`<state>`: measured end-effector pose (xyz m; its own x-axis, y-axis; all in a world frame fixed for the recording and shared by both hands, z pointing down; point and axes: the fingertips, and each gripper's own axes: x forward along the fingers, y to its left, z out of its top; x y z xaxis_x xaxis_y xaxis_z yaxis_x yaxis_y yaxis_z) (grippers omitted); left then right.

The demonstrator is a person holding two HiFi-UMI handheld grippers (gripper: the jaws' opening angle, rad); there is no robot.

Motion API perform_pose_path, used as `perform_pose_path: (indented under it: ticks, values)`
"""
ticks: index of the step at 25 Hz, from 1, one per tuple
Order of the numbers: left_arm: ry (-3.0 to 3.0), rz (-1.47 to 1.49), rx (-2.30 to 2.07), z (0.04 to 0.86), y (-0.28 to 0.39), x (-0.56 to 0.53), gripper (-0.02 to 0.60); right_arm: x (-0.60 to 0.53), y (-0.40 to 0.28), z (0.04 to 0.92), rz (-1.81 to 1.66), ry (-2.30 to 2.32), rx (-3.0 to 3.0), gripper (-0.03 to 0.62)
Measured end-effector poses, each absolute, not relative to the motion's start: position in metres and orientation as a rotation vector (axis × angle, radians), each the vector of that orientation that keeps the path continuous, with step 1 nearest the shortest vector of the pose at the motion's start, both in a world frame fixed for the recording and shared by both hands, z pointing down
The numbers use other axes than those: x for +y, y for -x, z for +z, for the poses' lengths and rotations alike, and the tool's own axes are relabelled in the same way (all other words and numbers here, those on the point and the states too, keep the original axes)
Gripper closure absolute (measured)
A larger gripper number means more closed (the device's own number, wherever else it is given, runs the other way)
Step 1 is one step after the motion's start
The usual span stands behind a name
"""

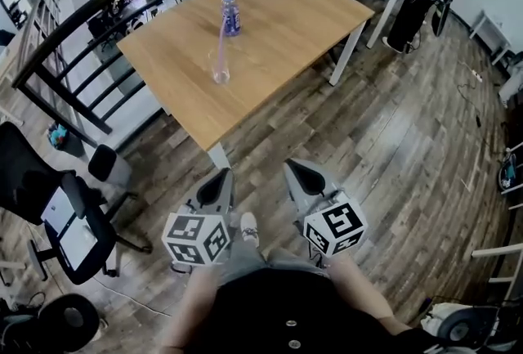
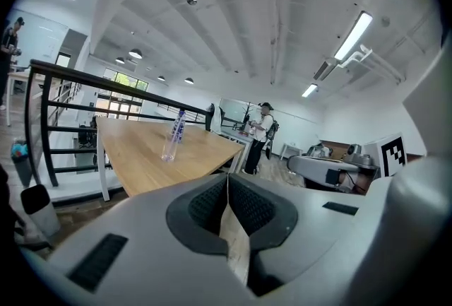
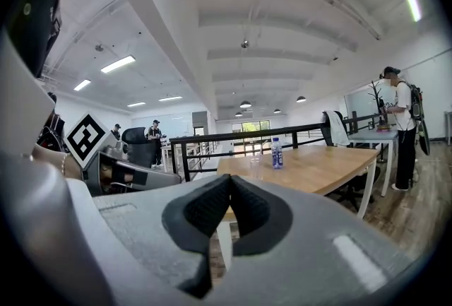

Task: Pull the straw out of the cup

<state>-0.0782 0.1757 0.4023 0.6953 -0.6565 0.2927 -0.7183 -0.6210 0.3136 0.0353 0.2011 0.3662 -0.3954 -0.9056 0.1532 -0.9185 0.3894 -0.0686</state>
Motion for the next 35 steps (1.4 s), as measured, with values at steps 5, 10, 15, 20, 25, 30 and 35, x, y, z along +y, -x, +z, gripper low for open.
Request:
perform_pose_path:
  ticks: [5, 10, 15, 20, 25, 30, 35]
  values:
    - [-2.525, 0.189, -1.033, 0.395, 0.079, 0.109, 0.565, 0.137, -0.027, 0.357, 0.168, -1.68, -2.551, 0.595]
    - [-2.557, 0.201, -0.995, 0.39, 0.081, 0.058, 0.565, 0.086, -0.016, 0.355, 0.171, -1.696, -2.55, 0.595]
    - [-2.549, 0.199, -0.96, 0.392, 0.079, 0.033, 0.565, 0.065, -0.012, 0.36, 0.199, -1.698, -2.534, 0.595]
    - [-2.545, 0.208, -0.928, 0.398, 0.073, 0.019, 0.565, 0.049, -0.016, 0.362, 0.192, -1.705, -2.527, 0.595]
    - [-2.537, 0.201, -0.951, 0.4, 0.075, -0.006, 0.565, 0.026, -0.018, 0.361, 0.161, -1.687, -2.539, 0.595]
    - [-2.524, 0.195, -0.991, 0.402, 0.075, -0.034, 0.565, -0.007, -0.019, 0.363, 0.154, -1.654, -2.577, 0.595]
    - [-2.523, 0.198, -1.03, 0.402, 0.067, -0.072, 0.565, -0.051, -0.025, 0.359, 0.12, -1.612, -2.611, 0.595]
